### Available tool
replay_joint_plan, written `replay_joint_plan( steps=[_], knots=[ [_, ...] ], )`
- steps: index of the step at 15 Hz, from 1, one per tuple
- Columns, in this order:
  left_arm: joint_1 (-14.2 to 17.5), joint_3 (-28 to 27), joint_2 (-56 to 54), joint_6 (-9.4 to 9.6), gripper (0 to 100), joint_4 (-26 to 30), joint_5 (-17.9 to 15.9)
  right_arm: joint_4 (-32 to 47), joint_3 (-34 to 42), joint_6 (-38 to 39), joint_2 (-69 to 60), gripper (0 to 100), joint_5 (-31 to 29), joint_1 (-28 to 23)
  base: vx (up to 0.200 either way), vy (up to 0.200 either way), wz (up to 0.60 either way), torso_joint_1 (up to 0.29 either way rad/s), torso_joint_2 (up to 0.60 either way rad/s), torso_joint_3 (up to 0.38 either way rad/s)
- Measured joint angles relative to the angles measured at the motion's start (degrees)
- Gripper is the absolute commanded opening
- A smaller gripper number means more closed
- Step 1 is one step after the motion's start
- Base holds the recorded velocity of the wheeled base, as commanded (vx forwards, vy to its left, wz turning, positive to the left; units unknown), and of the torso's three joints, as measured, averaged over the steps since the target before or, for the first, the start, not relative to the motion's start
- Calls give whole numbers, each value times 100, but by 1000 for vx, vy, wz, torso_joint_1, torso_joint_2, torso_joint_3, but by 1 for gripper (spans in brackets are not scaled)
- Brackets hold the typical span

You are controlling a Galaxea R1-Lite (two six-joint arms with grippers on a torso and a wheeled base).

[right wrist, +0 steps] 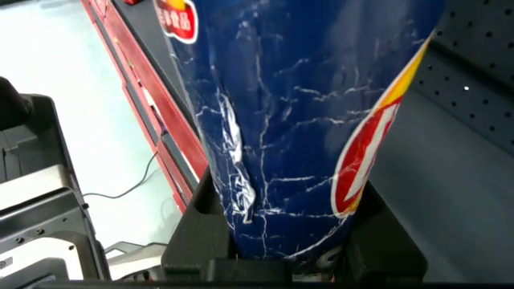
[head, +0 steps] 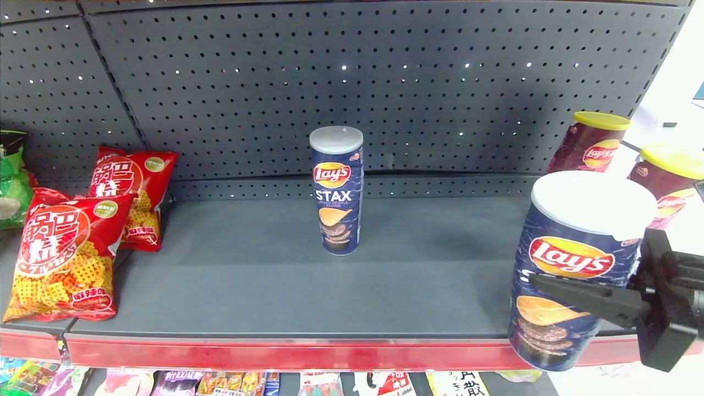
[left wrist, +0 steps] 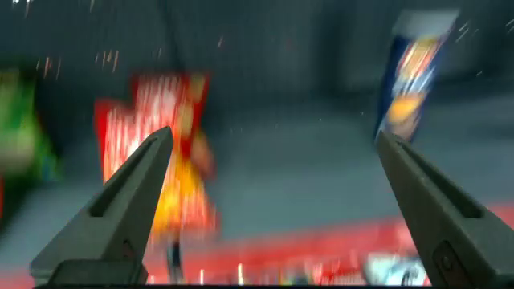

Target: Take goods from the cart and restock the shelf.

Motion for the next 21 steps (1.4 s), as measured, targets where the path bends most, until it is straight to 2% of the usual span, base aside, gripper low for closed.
replay_joint_plan(
  steps=[1, 2, 3, 4, 5, 6, 8, 10, 11, 13, 15, 16, 18, 21],
  knots=[
    [-102, -527, 624, 126, 100, -101, -202, 0, -60, 2, 49, 0, 2, 2, 0, 0, 0, 0, 0, 0],
    [-232, -990, 1329, 252, 100, -180, -542, -9, -171, 2, 105, 0, 0, 2, 0, 0, 0, 0, 0, 0],
    [-332, -1246, 1812, 351, 100, -254, -830, -16, -236, 2, 140, 0, 0, 2, 0, 0, 0, 0, 0, 0],
    [-455, -1467, 2417, 532, 100, -369, -1290, -11, -313, 7, 173, 0, 0, 2, 0, 0, 0, 0, 0, 0],
    [-544, -1527, 2935, 740, 100, -591, -1776, -13, -355, 13, 195, 0, 0, 0, 0, 0, 0, 0, 0, 0],
    [-594, -1482, 3338, 903, 100, -900, -2119, -13, -388, 21, 208, 0, 2, -2, 0, 0, 0, 0, 0, 0],
    [-629, -1226, 4174, 1112, 100, -1869, -2659, -11, -424, 27, 229, 0, 0, -7, 0, 0, 0, 0, 0, 0],
    [-577, -1003, 4910, 1237, 100, -2712, -3063, -11, -452, 27, 239, 0, 2, -7, 0, 0, 0, 0, 0, 0],
    [-539, -953, 5237, 1270, 100, -2901, -3235, -9, -460, 29, 245, 0, -5, -7, 0, 0, 0, 0, 0, 0],
    [-480, -1080, 5764, 1287, 100, -2926, -3490, -11, -477, 32, 265, 0, -5, -7, 0, 0, 0, 0, 0, 0],
    [-425, -1251, 6205, 1257, 100, -2937, -3518, -9, -553, 38, 313, 0, -6, -7, 0, 0, 0, 0, 0, 0],
    [-412, -1378, 6415, 1186, 100, -2934, -3518, -9, -612, 40, 350, 0, -6, -7, 0, 0, 0, 0, 0, 0],
    [-458, -1792, 6861, 923, 100, -2981, -3512, -9, -708, 40, 438, 0, -6, -7, 0, 0, 0, 0, 0, 0],
    [-703, -2420, 7468, 824, 100, -3027, -3501, -11, -768, 46, 529, 0, -6, -7, 0, 0, 0, 0, 0, 0]
  ],
)
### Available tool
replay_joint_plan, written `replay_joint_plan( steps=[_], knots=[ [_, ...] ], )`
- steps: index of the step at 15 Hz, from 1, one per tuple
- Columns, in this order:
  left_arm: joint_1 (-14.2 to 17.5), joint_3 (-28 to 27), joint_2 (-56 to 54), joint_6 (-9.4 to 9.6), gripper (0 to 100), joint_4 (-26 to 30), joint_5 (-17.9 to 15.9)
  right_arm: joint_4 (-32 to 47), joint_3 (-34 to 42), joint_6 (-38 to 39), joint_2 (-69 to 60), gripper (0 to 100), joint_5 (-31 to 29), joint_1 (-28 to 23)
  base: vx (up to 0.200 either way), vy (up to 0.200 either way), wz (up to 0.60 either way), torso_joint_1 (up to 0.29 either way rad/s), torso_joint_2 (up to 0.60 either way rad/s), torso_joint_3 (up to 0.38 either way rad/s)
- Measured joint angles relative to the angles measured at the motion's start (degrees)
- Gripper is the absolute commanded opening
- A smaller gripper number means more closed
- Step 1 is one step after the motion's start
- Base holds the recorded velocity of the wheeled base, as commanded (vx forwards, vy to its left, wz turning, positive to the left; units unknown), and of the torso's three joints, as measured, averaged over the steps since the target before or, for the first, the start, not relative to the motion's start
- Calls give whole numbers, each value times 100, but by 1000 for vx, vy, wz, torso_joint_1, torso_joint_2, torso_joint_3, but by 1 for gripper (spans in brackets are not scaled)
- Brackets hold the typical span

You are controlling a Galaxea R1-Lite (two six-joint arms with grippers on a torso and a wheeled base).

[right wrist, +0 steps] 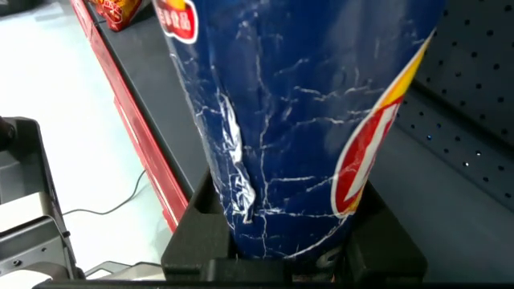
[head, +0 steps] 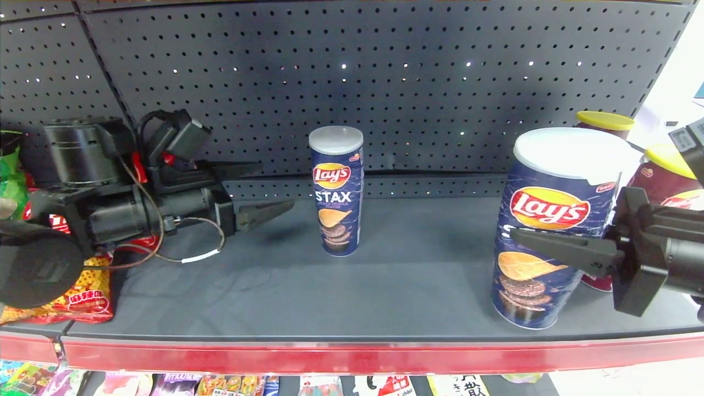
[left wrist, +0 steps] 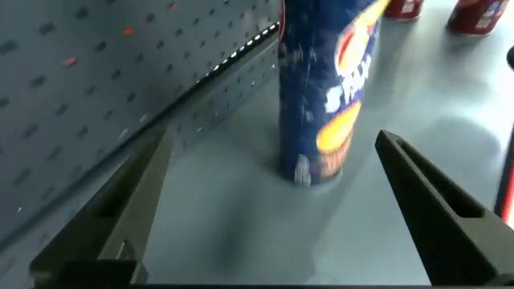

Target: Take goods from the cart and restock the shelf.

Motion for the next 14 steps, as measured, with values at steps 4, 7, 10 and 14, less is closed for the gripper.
replay_joint_plan(
  steps=[4, 7, 10, 14],
  knots=[
    [-469, -612, 714, -202, 100, -276, 106, 2, -11, 2, 102, 0, 0, 0, 0, 0, 0, 0, 0, 0],
    [-529, -861, 1102, -187, 100, -328, 71, -9, -69, 9, 196, 0, -2, -4, 0, 0, 0, 0, 0, 0],
    [-610, -913, 1326, -202, 100, -330, 82, -9, -190, 9, 352, 0, 4, -4, 0, 0, 0, 0, 0, 0],
    [-791, -872, 1452, -229, 100, -310, 255, -9, -284, 9, 485, 0, 6, -4, 0, 0, 0, 0, 0, 0]
  ],
)
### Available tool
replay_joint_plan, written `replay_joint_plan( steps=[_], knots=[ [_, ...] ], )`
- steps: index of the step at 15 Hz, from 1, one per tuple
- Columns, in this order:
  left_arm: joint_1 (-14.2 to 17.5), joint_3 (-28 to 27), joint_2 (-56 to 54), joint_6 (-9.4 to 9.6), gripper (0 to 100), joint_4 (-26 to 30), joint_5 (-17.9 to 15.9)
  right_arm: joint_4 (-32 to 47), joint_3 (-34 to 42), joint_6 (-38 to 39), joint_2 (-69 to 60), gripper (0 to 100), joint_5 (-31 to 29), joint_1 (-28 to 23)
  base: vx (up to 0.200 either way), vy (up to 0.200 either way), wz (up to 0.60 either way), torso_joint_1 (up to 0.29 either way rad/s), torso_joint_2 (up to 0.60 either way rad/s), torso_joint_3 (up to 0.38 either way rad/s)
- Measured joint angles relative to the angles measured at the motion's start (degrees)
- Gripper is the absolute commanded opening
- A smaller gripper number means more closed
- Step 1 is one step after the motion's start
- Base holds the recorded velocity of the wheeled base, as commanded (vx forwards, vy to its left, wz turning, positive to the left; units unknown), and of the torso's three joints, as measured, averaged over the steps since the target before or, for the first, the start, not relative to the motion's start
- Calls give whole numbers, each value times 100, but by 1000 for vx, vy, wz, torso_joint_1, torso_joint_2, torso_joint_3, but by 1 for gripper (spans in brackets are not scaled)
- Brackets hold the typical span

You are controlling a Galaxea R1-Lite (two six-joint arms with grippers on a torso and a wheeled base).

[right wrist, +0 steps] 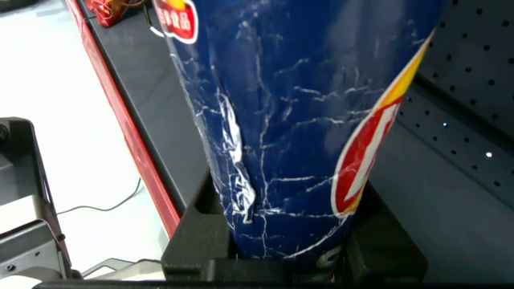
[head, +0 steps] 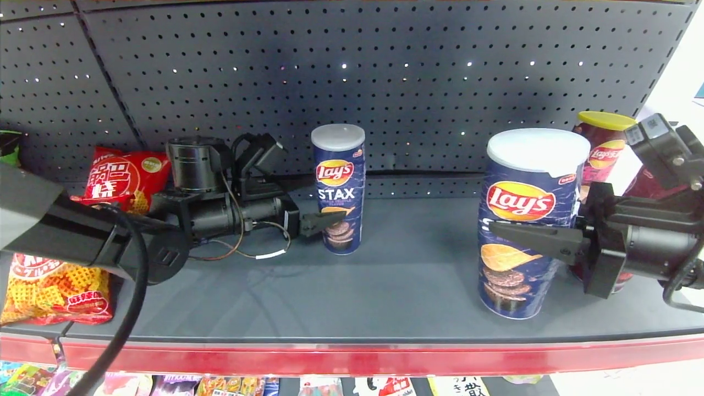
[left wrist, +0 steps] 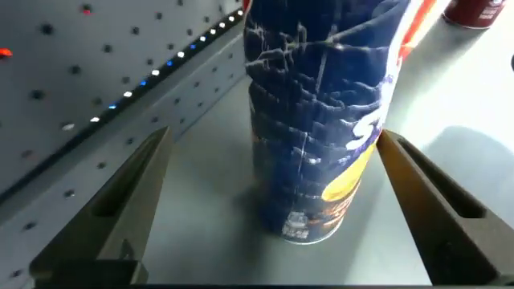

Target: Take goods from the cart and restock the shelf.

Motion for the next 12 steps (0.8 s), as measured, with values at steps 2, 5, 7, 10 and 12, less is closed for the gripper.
replay_joint_plan(
  steps=[2, 5, 7, 10, 12],
  knots=[
    [-88, -99, 65, -1, 100, 1, 5, 0, -15, 0, 38, 0, 0, -2, 0, 0, 0, 0, 0, 0],
    [-162, -271, 212, -66, 100, 6, 7, 2, -17, 2, 68, 0, 0, 0, 0, 0, 0, 0, 0, 0],
    [-201, -333, 276, -66, 100, 6, 16, 0, -26, 0, 72, 0, 0, 4, 0, 0, 0, 0, 0, 0],
    [-243, -345, 321, -66, 0, 4, 22, 0, -30, 2, 91, 0, 0, 4, 0, 0, 0, 0, 0, 0],
    [-254, -358, 347, -66, 0, -5, 29, 0, -34, 2, 99, 0, -2, 4, 0, 0, 0, 0, 0, 0]
  ],
)
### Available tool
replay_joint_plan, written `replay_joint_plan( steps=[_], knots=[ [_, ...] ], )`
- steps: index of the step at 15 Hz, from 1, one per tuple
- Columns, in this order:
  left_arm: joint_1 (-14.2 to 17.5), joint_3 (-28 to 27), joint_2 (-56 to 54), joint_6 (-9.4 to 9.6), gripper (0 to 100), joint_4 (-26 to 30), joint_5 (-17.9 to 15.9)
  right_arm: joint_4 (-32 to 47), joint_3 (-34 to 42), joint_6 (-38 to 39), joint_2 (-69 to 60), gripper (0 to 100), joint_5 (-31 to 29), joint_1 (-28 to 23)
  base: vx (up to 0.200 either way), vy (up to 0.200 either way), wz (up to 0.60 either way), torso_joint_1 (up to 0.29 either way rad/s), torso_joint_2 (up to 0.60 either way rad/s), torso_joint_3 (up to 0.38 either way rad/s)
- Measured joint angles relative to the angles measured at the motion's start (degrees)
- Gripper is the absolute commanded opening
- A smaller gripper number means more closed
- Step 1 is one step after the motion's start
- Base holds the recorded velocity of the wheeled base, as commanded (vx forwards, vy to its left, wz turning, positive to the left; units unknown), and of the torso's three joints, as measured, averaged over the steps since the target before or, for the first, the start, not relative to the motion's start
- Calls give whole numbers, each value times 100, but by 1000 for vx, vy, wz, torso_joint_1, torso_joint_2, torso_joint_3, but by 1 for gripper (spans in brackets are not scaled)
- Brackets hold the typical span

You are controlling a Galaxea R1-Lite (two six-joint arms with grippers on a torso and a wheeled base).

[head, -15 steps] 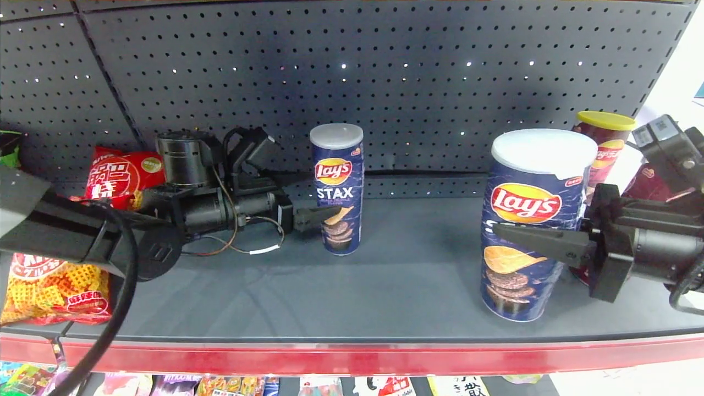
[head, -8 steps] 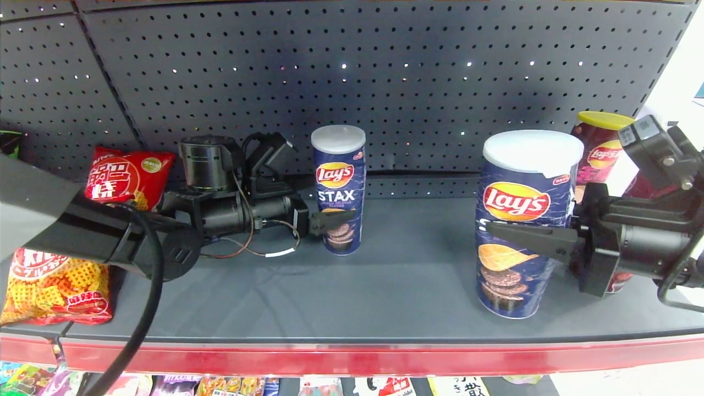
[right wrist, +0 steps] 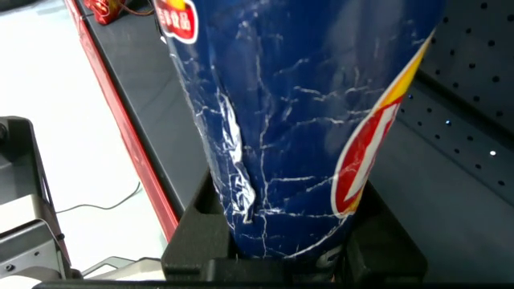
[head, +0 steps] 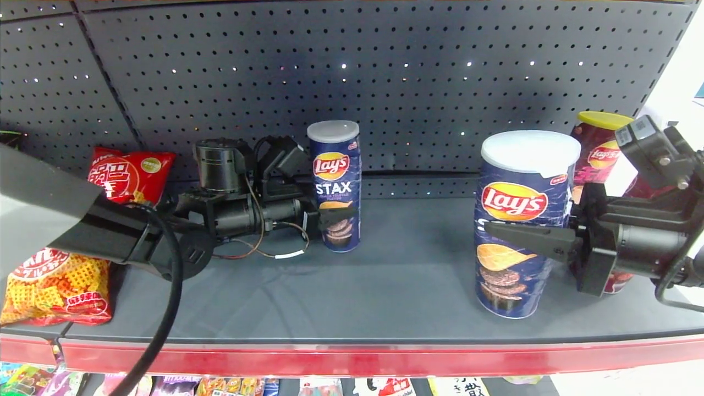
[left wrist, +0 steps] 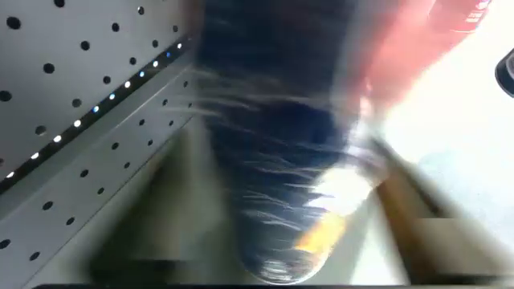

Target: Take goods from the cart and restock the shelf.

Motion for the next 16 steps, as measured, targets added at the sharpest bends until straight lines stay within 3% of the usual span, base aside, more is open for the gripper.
replay_joint_plan(
  steps=[5, 7, 11, 16],
  knots=[
    [-193, 96, -184, 0, 0, -2, 0, 0, -38, -6, 24, 0, -4, 0, 0, 0, 0, 0, 0, 0],
    [-315, 391, -452, -4, 0, 0, 0, 4, -110, -6, 61, 0, -4, 0, 0, 0, 0, 0, 0, 0],
    [-631, 1558, -1253, -79, 0, -5, -2, 2, -239, -13, 146, 0, -4, 2, 0, 0, 0, 0, 0, 0],
    [-948, 1888, -1607, -94, 0, -16, -5, 0, -352, -15, 238, 0, -26, 11, 0, 0, 0, 0, 0, 0]
  ],
)
